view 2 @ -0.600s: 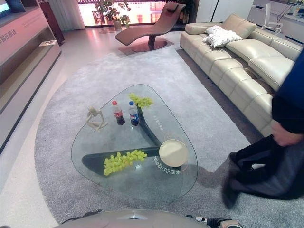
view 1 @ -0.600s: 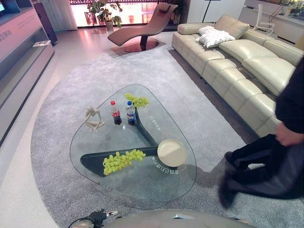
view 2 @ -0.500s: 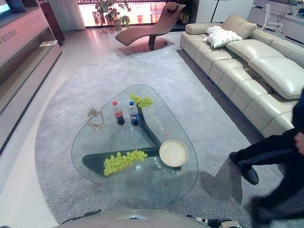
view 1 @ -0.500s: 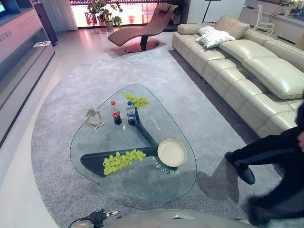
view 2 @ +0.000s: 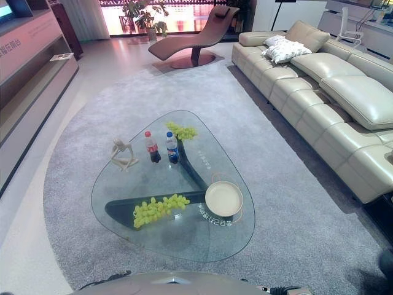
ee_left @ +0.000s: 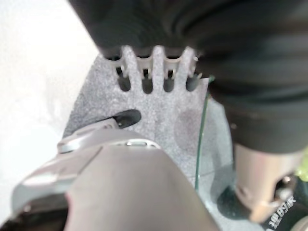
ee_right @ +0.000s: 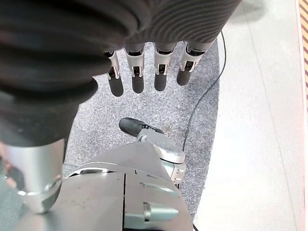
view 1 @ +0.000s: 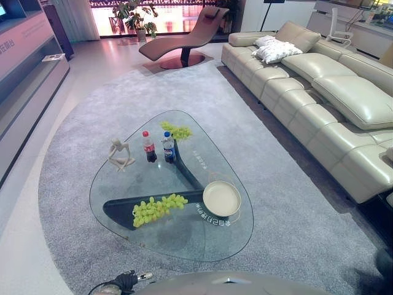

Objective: Pick up fruits into the plate

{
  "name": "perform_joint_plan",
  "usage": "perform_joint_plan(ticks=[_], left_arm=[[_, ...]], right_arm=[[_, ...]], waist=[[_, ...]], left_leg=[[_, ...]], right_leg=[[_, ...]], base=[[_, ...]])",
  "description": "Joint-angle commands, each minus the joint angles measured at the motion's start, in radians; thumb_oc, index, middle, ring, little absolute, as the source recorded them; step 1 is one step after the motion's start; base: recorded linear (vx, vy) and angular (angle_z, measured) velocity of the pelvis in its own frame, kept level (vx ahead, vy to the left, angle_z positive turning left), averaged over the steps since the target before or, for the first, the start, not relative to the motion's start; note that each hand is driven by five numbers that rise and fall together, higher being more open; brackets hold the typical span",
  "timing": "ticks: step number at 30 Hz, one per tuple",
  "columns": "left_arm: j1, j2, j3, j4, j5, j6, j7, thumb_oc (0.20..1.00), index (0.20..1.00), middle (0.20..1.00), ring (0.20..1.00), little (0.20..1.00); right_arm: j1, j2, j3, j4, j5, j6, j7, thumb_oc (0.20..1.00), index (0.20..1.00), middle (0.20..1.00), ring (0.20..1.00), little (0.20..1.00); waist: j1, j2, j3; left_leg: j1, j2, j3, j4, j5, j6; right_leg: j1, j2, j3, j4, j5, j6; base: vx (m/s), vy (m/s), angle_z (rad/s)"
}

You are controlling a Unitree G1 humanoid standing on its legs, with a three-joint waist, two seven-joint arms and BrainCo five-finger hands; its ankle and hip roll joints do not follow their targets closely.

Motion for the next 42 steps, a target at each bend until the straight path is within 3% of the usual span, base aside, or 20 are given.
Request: perform_joint_plan(ticks=[1, 14, 17, 23, 32, 42], left_arm=[[-0.081, 0.007, 0.028, 0.061, 0.031, -0.009, 0.021, 1.000, 1.000, 1.000, 1.000, 1.000], [-0.080, -0.001, 0.038, 0.064, 0.000, -0.020, 0.052, 1.000, 1.000, 1.000, 1.000, 1.000], [-0.082, 0.002, 0.048, 0.062, 0.015, -0.067, 0.097, 1.000, 1.000, 1.000, 1.000, 1.000], [-0.149, 0.054, 0.000, -0.027, 0.175, -0.172, 0.279, 1.000, 1.000, 1.000, 1.000, 1.000], [-0.387, 0.211, -0.141, -0.254, 0.273, -0.123, 0.420, 1.000, 1.000, 1.000, 1.000, 1.000], [-0.707, 0.427, -0.205, -0.261, 0.329, -0.094, 0.431, 1.000, 1.000, 1.000, 1.000, 1.000]], right_arm=[[-0.074, 0.001, 0.004, 0.075, -0.018, 0.006, 0.010, 1.000, 1.000, 1.000, 1.000, 1.000], [-0.075, 0.008, 0.009, 0.072, -0.012, 0.012, 0.002, 1.000, 1.000, 1.000, 1.000, 1.000], [-0.073, 0.005, 0.008, 0.070, -0.022, 0.018, 0.001, 1.000, 1.000, 1.000, 1.000, 1.000], [-0.101, -0.038, 0.033, 0.054, -0.032, 0.029, 0.016, 1.000, 1.000, 1.000, 1.000, 1.000], [-0.197, -0.111, 0.082, 0.026, 0.038, -0.006, -0.019, 1.000, 1.000, 1.000, 1.000, 1.000], [-0.261, -0.189, 0.117, -0.037, 0.072, -0.061, -0.026, 1.000, 1.000, 1.000, 1.000, 1.000]], waist=[[0.009, 0.015, 0.068], [0.007, 0.017, 0.074], [0.006, 0.017, 0.074], [-0.008, 0.027, 0.105], [-0.040, 0.059, 0.220], [-0.083, 0.038, 0.401]], left_leg=[[0.011, -0.008, -0.024, 0.012, -0.067, 0.046], [0.013, -0.011, -0.026, 0.014, -0.070, 0.047], [0.013, -0.011, -0.023, 0.016, -0.071, 0.047], [-0.005, -0.008, -0.010, 0.024, -0.065, 0.044], [-0.119, -0.019, -0.009, 0.028, -0.038, 0.049], [-0.343, -0.037, 0.002, 0.154, -0.022, 0.049]], right_leg=[[0.039, 0.011, -0.030, 0.024, -0.040, -0.020], [0.040, 0.011, -0.026, 0.025, -0.042, -0.022], [0.041, 0.011, -0.027, 0.026, -0.043, -0.022], [0.013, 0.013, -0.011, 0.041, -0.048, -0.022], [-0.125, 0.023, 0.031, 0.068, -0.031, -0.028], [-0.350, 0.052, 0.084, 0.213, -0.051, -0.051]], base=[[0.00, 0.000, 0.00], [0.00, 0.000, 0.00], [0.01, 0.000, 0.00], [-0.02, 0.011, -0.02], [-0.16, 0.054, -0.04], [-0.17, 0.005, -0.08]])
